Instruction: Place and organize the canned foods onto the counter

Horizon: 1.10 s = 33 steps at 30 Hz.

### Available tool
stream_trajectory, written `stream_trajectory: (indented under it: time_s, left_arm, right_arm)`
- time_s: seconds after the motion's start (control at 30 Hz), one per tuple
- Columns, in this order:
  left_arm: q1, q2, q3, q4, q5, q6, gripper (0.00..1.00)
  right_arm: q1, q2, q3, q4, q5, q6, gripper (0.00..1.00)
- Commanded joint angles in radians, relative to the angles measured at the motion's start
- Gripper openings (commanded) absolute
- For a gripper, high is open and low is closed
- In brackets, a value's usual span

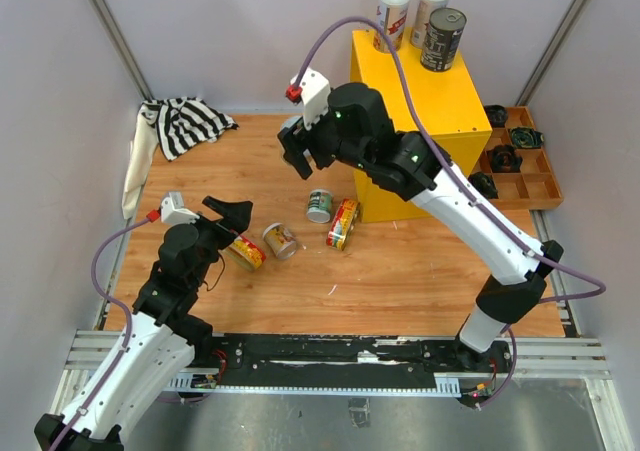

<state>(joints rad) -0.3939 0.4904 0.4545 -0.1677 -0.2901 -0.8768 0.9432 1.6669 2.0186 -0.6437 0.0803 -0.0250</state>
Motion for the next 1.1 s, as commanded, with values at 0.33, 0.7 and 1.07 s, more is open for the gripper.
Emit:
stream_trajectory:
  time_s: [0.33,0.7,1.07]
  left_arm:
    - [0.010,0.016,0.019,0.008,-0.003,0.010,0.98]
    - [0.010,0.065,0.018,0.036,0.022,0.020,0.98]
    - [0.009,0.058,0.010,0.032,0.026,0.008,0.98]
  right_arm:
    - [-0.131,0.078,0.383,-0.029,0.093,-0.041,0.21]
    - [-0.270,0.079,0.443,-0.050,0.133,-0.016,0.21]
    - [-0.317,0.085,0.467,-0.098,0.181,-0.021,0.24]
